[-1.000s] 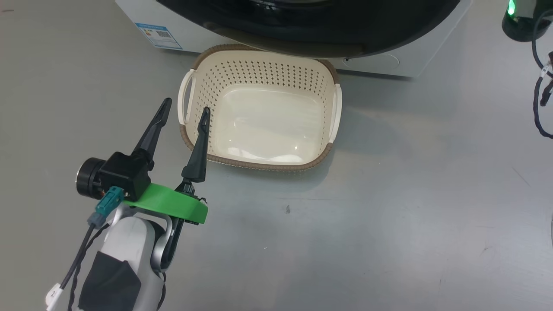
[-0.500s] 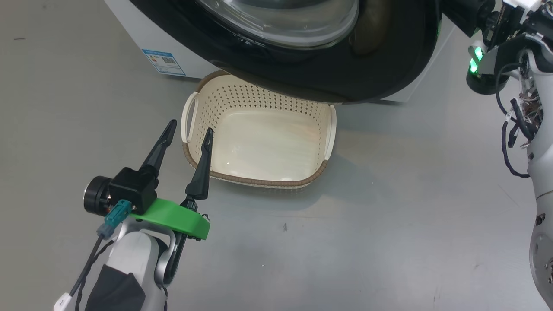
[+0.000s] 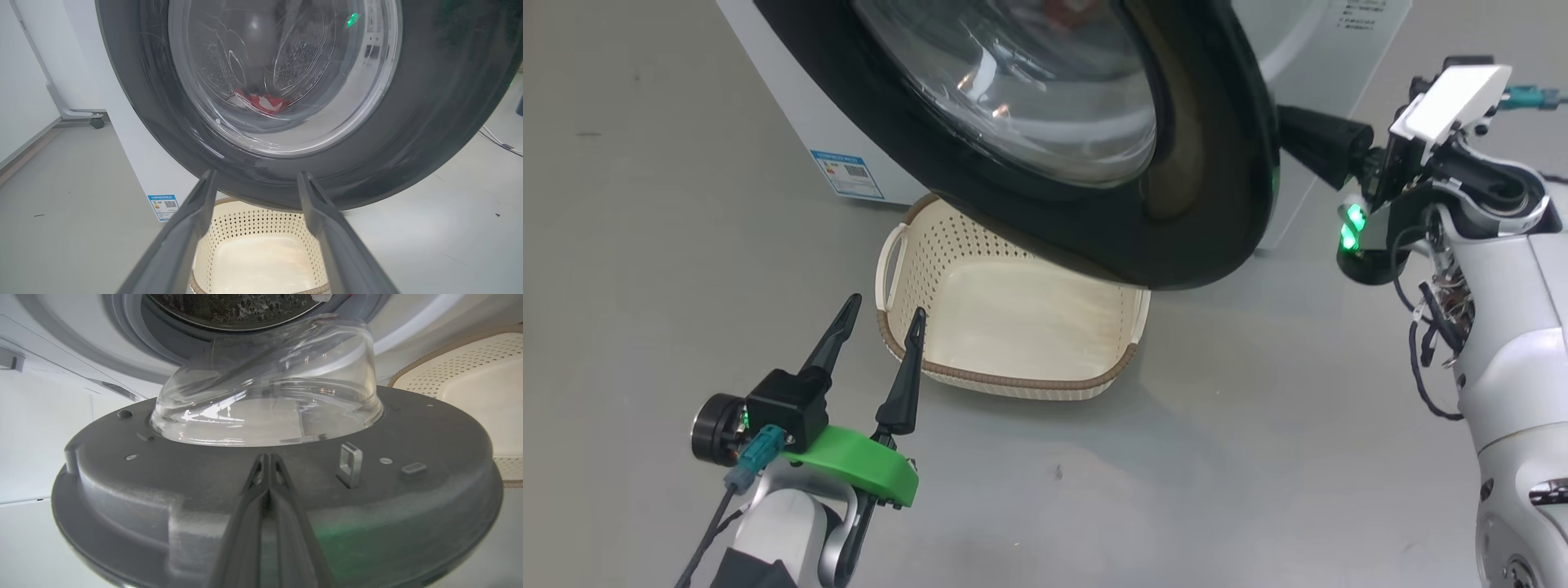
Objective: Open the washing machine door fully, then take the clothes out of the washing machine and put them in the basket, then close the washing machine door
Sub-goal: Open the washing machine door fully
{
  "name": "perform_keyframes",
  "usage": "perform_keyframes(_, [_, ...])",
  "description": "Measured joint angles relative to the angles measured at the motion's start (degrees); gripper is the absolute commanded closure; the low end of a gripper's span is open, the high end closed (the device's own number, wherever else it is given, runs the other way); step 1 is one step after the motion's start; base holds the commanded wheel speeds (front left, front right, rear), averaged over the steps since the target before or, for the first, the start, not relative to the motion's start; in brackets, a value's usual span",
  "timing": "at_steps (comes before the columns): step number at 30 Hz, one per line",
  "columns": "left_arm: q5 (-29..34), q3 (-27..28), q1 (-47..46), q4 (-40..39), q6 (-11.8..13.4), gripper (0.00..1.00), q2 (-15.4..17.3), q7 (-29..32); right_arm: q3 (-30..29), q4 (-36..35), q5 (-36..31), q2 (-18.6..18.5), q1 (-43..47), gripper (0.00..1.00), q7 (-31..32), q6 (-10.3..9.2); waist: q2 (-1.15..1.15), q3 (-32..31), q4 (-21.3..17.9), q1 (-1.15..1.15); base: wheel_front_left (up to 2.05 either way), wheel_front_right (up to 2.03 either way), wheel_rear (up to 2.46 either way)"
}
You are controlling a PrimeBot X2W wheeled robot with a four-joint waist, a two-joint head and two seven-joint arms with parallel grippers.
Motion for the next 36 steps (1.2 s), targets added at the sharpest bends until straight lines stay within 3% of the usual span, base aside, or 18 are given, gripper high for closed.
perform_keyframes(36, [1.2,1.8,3.6,0.2,0.7,0.00,0.1,0.0,8.4,-10.8,3.4,3.4,13.2,1.00,5.7,0.34,0.00,-7.0,1.2,0.00,0.00,0.00,0.00])
